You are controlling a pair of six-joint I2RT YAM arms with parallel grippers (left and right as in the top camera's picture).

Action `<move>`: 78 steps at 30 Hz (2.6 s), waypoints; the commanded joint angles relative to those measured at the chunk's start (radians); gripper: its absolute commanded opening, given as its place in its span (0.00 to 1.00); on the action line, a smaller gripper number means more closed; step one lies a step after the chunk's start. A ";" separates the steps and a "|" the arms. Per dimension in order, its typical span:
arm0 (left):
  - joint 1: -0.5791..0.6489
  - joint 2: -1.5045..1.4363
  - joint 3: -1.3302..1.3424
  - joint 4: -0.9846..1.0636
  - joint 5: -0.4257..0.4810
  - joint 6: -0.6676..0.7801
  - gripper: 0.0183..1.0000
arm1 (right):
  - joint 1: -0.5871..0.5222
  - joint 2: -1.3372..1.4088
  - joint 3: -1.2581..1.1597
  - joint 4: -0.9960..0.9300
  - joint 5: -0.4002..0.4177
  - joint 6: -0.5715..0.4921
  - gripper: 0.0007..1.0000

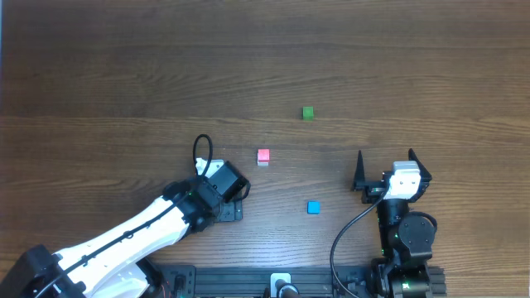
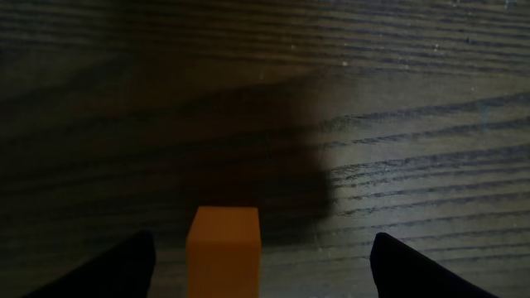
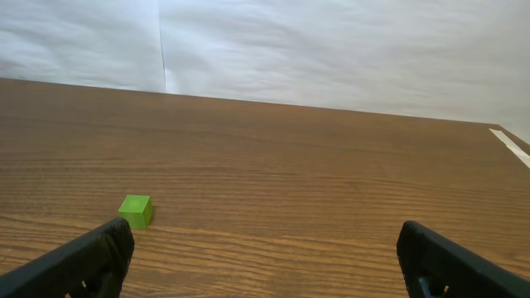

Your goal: Stack Cubes

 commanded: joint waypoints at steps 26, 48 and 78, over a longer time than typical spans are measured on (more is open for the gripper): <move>0.011 0.060 -0.014 0.002 0.048 -0.010 0.50 | -0.006 -0.007 -0.009 0.002 -0.008 -0.001 0.99; 0.011 0.062 -0.014 0.000 0.051 -0.011 0.21 | -0.006 -0.007 -0.009 0.002 -0.008 -0.001 0.99; 0.021 0.425 0.762 -0.335 0.028 -0.010 0.02 | -0.006 -0.007 -0.009 0.002 -0.008 -0.001 0.99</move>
